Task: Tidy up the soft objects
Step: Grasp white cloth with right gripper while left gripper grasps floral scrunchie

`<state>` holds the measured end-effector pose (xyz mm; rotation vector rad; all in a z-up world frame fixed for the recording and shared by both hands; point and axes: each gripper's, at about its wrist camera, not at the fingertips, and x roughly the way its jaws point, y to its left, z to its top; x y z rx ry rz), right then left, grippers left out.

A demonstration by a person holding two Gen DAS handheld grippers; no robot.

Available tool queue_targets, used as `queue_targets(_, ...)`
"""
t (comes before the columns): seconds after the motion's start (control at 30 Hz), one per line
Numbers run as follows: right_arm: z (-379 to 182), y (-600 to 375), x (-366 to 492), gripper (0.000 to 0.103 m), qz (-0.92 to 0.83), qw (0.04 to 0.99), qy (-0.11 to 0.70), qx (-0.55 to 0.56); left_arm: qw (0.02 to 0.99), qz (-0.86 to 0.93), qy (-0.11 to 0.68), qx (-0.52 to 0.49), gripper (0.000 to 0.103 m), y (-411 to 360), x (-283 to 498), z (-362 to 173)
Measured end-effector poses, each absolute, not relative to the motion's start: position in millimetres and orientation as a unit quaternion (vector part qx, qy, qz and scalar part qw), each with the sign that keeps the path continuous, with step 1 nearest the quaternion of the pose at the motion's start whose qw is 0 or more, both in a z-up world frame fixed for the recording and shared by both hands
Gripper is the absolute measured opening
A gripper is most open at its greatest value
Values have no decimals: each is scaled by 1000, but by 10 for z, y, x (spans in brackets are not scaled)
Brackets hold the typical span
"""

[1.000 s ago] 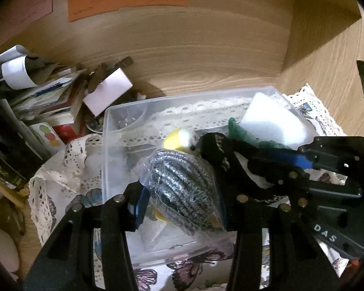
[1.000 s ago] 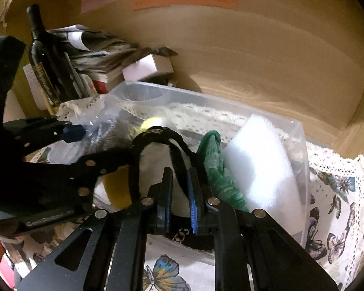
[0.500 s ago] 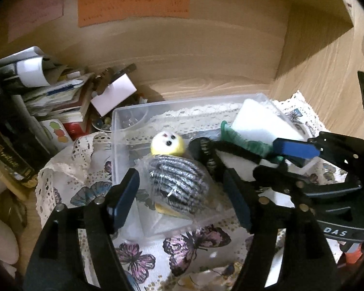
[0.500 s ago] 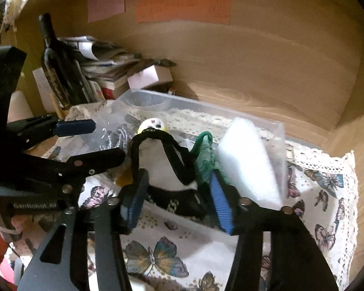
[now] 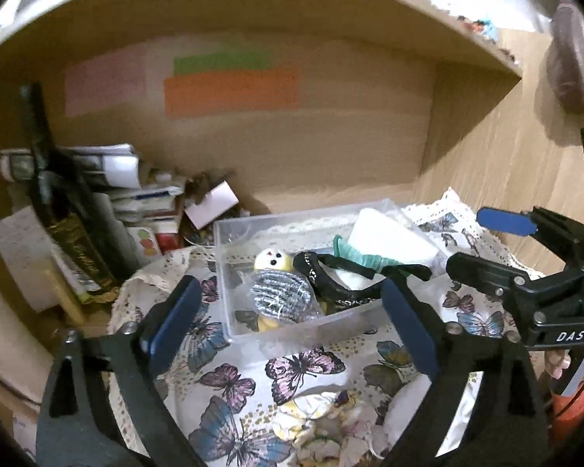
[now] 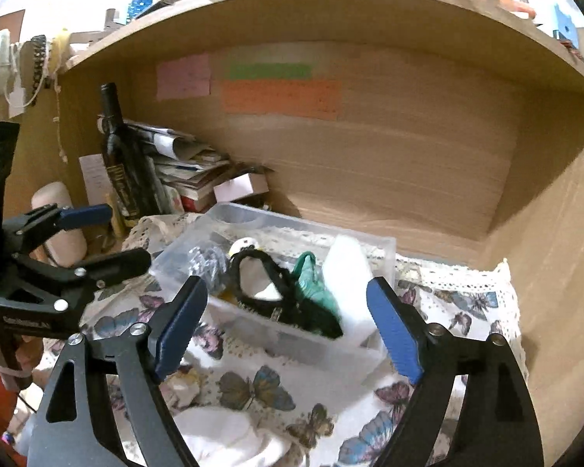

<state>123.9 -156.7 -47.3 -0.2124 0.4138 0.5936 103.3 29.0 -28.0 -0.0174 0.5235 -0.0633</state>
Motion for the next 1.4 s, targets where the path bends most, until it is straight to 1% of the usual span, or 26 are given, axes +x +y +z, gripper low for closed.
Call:
queue_targets(0.13, -578, -1608, 1113, 82, 296, 926, 212, -96, 965, -35, 259, -13, 96, 282, 840, -292)
queue_targets(0.33, -829, -1638, 960, 83, 303, 919, 240, -79, 958, -42, 281, -23, 96, 267, 626, -486)
queue_targets(0.77, -1627, -1507, 1049, 83, 310, 878, 361, -42, 930, -25, 364, -47, 96, 314, 517, -1147)
queue_targets(1.03, -1714, -1427, 971, 83, 311, 879, 348, -93, 908, -39, 413, -60, 96, 258, 665, -1429)
queue_targets(1.1, -1722, -1451, 956, 81, 311, 881, 343, -96, 902, -49, 424, -65, 96, 231, 720, -1473)
queue_targets(1.13, -1727, -1465, 958, 76, 312, 881, 342, -97, 899, -53, 429, -64, 96, 216, 742, -1494)
queue_targets(1.17, -1730, -1483, 950, 69, 311, 882, 339, -97, 899, -53, 432, -58, 96, 190, 763, -1506)
queue_targets(1.2, -1737, -1497, 945, 65, 310, 883, 338, -97, 899, -51, 433, -49, 96, 164, 780, -1511)
queue_targets(1.27, -1740, -1519, 937, 50, 308, 886, 333, -97, 898, -56, 435, -43, 95, 134, 811, -1515)
queue_targets(1.3, -1739, -1545, 927, 48, 309, 886, 331, -96, 897, -61, 436, -44, 94, 125, 824, -1513)
queue_targets(1.37, -1735, -1564, 922, 40, 308, 888, 329, -93, 894, -77, 438, -50, 84, 104, 842, -1514)
queue_targets(1.4, -1731, -1584, 922, 39, 307, 889, 328, -90, 894, -80, 439, -46, 78, 90, 852, -1517)
